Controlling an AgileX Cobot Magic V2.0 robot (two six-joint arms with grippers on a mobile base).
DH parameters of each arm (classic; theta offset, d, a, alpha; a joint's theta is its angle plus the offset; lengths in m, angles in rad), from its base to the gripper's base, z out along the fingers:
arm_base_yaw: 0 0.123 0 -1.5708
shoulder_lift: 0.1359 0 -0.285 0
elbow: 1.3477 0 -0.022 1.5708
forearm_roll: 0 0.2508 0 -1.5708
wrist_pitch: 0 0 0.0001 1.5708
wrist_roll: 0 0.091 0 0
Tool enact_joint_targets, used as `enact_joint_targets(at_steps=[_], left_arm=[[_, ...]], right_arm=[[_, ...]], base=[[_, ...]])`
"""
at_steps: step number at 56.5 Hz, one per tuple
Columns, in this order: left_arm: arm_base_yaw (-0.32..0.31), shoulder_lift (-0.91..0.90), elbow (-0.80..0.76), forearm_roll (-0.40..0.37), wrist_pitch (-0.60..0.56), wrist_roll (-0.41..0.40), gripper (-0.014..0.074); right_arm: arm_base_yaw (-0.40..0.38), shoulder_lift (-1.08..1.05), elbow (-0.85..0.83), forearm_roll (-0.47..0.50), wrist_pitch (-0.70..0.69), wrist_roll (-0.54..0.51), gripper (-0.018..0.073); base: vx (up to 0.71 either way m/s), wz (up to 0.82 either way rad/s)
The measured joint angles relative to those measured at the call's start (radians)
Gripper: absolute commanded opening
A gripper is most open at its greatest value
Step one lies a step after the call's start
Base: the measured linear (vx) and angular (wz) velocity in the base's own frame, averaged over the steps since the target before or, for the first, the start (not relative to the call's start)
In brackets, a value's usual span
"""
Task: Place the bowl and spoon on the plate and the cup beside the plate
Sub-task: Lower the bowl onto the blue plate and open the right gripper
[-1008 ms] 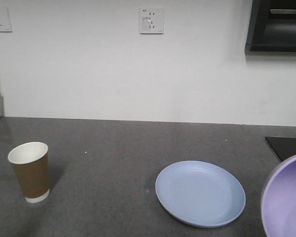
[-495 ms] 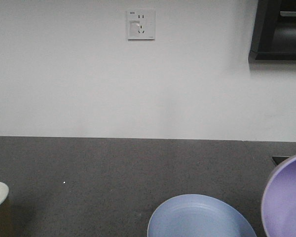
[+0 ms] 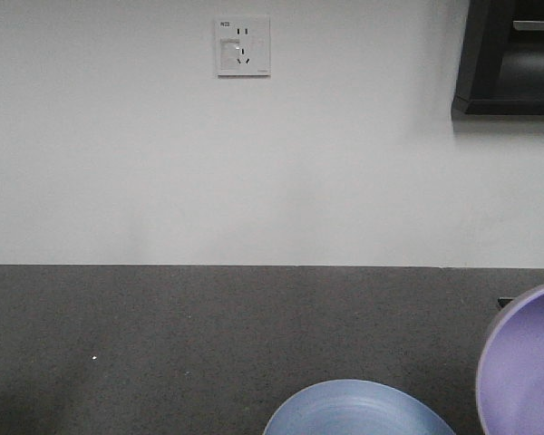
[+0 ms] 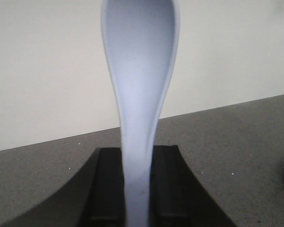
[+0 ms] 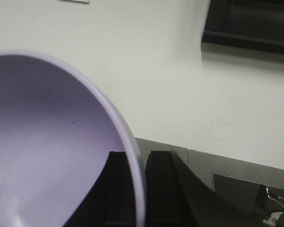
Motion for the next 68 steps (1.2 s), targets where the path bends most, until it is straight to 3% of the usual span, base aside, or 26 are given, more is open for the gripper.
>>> enact_joint_targets(at_steps=[31, 53, 61, 68], left_arm=[[0.000, 0.000, 0.000, 0.000, 0.000, 0.000, 0.0003], [0.000, 0.000, 0.000, 0.000, 0.005, 0.000, 0.0003], [0.000, 0.000, 0.000, 0.000, 0.038, 0.000, 0.0003], [0.000, 0.000, 0.000, 0.000, 0.044, 0.000, 0.0003]], right_arm=[[0.006, 0.000, 0.000, 0.014, 0.000, 0.001, -0.0009], [0.124, 0.081, 0.000, 0.044, 0.001, 0.017, -0.0008], [0.124, 0.156, -0.017, 0.078, 0.018, 0.096, -0.0008], [0.124, 0.374, -0.106, 0.080, 0.109, 0.169, -0.0008]], base=[[0.00, 0.00], [0.00, 0.00], [0.00, 0.00], [0.00, 0.00]])
